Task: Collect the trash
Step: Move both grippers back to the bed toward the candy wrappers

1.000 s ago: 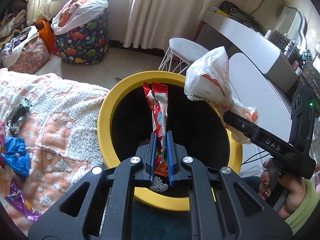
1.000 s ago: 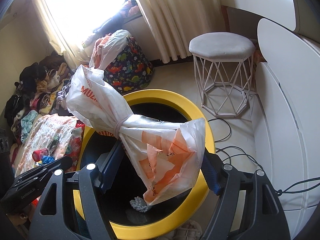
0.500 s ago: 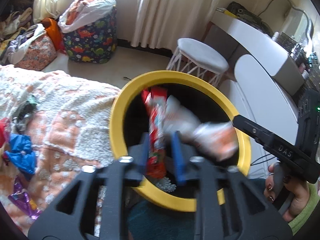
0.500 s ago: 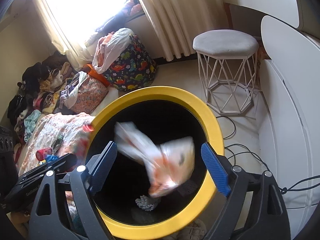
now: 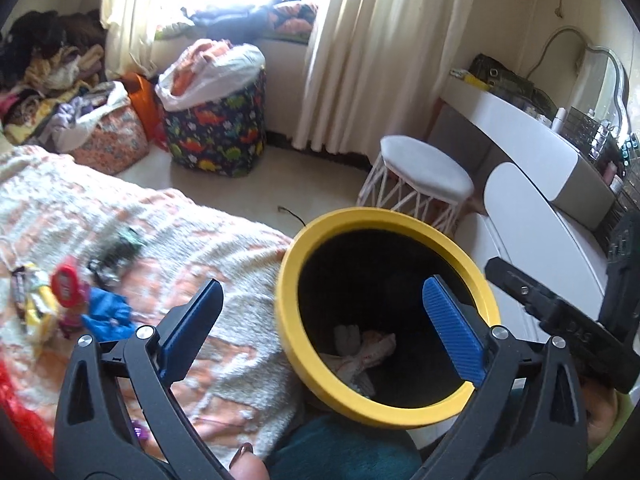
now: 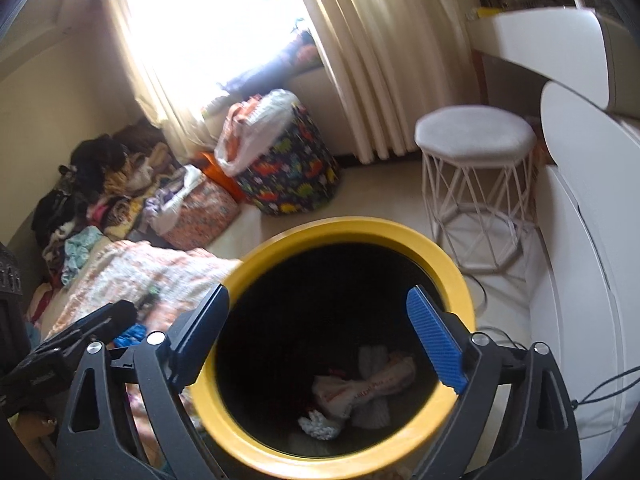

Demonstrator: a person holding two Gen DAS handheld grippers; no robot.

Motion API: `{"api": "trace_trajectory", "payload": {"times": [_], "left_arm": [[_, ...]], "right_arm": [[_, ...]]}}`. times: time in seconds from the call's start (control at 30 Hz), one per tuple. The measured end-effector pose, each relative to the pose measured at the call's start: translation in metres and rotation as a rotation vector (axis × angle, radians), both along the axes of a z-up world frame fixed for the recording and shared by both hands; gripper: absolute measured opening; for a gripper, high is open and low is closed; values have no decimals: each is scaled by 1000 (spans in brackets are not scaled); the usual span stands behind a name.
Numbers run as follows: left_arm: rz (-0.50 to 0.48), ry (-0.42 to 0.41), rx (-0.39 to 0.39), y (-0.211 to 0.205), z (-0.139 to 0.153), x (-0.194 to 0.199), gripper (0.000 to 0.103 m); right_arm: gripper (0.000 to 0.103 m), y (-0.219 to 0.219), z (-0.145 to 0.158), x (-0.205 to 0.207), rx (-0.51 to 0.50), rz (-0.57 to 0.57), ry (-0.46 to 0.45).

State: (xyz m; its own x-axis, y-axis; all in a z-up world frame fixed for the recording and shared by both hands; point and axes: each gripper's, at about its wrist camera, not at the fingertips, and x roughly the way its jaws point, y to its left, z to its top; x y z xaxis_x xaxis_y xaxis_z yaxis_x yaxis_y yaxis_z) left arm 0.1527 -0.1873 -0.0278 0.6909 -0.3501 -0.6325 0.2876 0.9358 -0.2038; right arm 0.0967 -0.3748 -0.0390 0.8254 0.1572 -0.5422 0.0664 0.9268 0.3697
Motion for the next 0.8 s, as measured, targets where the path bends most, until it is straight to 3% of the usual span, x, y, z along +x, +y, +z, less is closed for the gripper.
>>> {"api": "trace_trajectory", "payload": {"times": [0.3,0.8], "left_arm": [[35,-84,21,22,19,-12,92],[169,-127,-5,87,24,-14,92]], "right_arm": [[90,20,19,-10,-4,56,-92],[91,81,33,-12,-70,192,-115]]}}
